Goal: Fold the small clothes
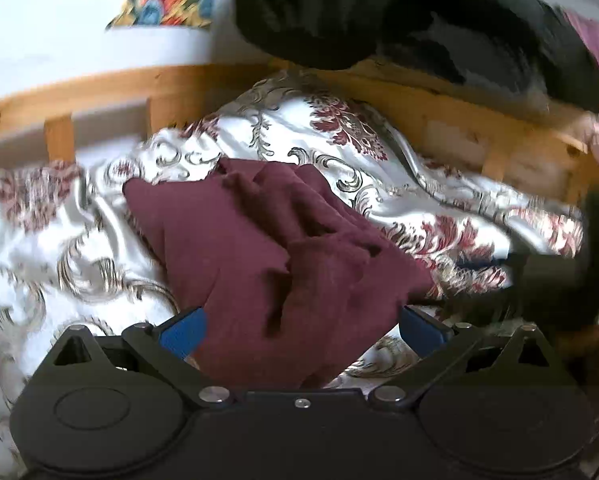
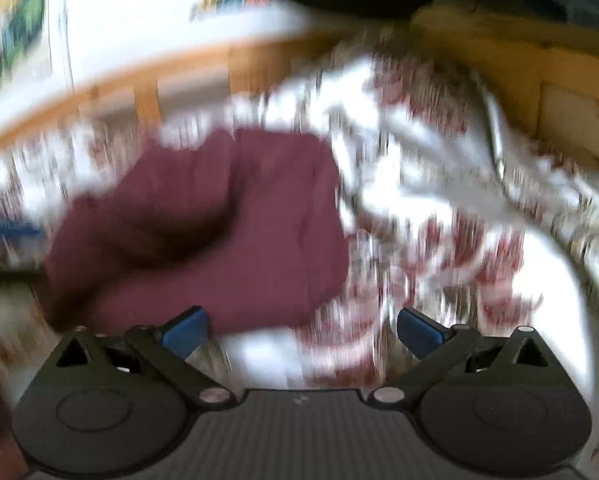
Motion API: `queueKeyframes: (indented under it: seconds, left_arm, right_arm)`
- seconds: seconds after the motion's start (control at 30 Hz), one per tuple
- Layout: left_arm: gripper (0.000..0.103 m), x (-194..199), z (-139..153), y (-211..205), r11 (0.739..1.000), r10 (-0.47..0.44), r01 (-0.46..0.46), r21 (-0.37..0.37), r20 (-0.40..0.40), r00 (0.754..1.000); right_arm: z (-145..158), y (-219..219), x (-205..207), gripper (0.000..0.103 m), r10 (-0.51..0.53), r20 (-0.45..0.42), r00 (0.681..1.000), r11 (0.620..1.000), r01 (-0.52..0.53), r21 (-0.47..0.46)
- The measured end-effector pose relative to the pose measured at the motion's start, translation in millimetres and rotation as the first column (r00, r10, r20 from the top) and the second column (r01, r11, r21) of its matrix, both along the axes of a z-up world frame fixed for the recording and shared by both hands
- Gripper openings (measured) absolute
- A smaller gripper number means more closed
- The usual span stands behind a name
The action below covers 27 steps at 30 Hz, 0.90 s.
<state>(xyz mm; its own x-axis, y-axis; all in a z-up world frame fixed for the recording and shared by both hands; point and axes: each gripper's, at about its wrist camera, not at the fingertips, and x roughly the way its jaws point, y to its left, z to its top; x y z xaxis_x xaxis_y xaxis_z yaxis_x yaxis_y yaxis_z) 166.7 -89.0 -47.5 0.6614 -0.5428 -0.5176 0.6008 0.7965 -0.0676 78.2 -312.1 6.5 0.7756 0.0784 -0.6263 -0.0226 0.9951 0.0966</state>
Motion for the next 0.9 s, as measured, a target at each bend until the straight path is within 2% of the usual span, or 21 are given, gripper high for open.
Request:
queueKeyframes:
  seconds: [0.1, 0.2, 0.3, 0.37, 0.43, 0.47, 0.5, 0.53, 0.57, 0.6, 0.67, 0.77, 0.9]
  left_arm:
    - [0.094, -2.9, -5.1, -7.5, 0.998, -0.038, 0.037, 0.043, 0.033, 0.999]
    - [0.085, -3.0, -7.7, -11.8, 0.997, -0.065, 0.063, 0.042, 0.047, 0.997]
    - [0.073, -4.5, -9.1, -13.4, 0.997, -0.078, 0.077, 0.031, 0.067, 0.995]
    - [0.062, -6.1, -10.3, -14.3, 0.995, -0.094, 0.091, 0.033, 0.076, 0.993]
    - [0.046, -6.3, -12.2, -15.6, 0.994, -0.1, 0.097, 0.041, 0.075, 0.992]
    - [0.043, -5.6, -13.4, -15.9, 0.995, -0.094, 0.09, 0.047, 0.076, 0.993]
    - [0.035, -4.6, -14.5, -15.9, 0.995, -0.088, 0.084, 0.049, 0.076, 0.993]
    - [0.029, -3.1, -15.4, -15.4, 0.996, -0.082, 0.079, 0.047, 0.073, 0.994]
    - [0.028, -1.8, -15.9, -14.8, 0.996, -0.078, 0.075, 0.041, 0.071, 0.994]
    - [0.026, -1.2, -16.4, -14.1, 0.997, -0.076, 0.074, 0.031, 0.07, 0.995]
    - [0.024, -0.8, -17.1, -13.0, 0.997, -0.075, 0.074, 0.018, 0.072, 0.995]
    - [0.021, 0.9, -16.9, -15.0, 0.997, -0.073, 0.073, 0.004, 0.084, 0.994]
    - [0.02, 4.7, -14.7, -26.3, 0.997, -0.07, 0.072, -0.026, 0.086, 0.994]
  right_arm:
    - [25.6, -4.0, 16.4, 0.103, 0.031, 0.067, 0.997, 0.999, -0.033, 0.041]
    - [38.4, -5.0, 44.4, 0.103, 0.103, 0.061, 0.993, 0.987, -0.11, 0.118]
    - [35.6, -0.4, 76.5, 0.102, 0.165, 0.015, 0.986, 0.964, -0.164, 0.207]
    - [30.3, 5.3, 97.9, 0.092, 0.189, -0.03, 0.982, 0.954, -0.176, 0.241]
    - [25.4, 11.3, 115.2, 0.087, 0.21, -0.054, 0.976, 0.948, -0.19, 0.254]
    - [22.9, 14.7, 121.2, 0.083, 0.215, -0.058, 0.975, 0.949, -0.194, 0.248]
    - [20.5, 17.3, 126.9, 0.079, 0.214, -0.059, 0.975, 0.952, -0.195, 0.236]
    - [18.1, 18.5, 132.3, 0.072, 0.213, -0.061, 0.975, 0.954, -0.194, 0.227]
    - [15.4, 19.6, 137.1, 0.058, 0.212, -0.063, 0.975, 0.956, -0.193, 0.222]
    - [14.6, 19.6, 137.3, 0.051, 0.213, -0.064, 0.975, 0.956, -0.195, 0.221]
    - [12.3, 20.4, 138.3, 0.019, 0.199, -0.066, 0.978, 0.961, -0.182, 0.208]
    - [16.4, 19.0, 136.6, 0.011, 0.198, -0.029, 0.98, 0.966, -0.19, 0.173]
    - [30.2, 12.8, 134.9, 0.009, 0.202, 0.029, 0.979, 0.974, -0.204, 0.101]
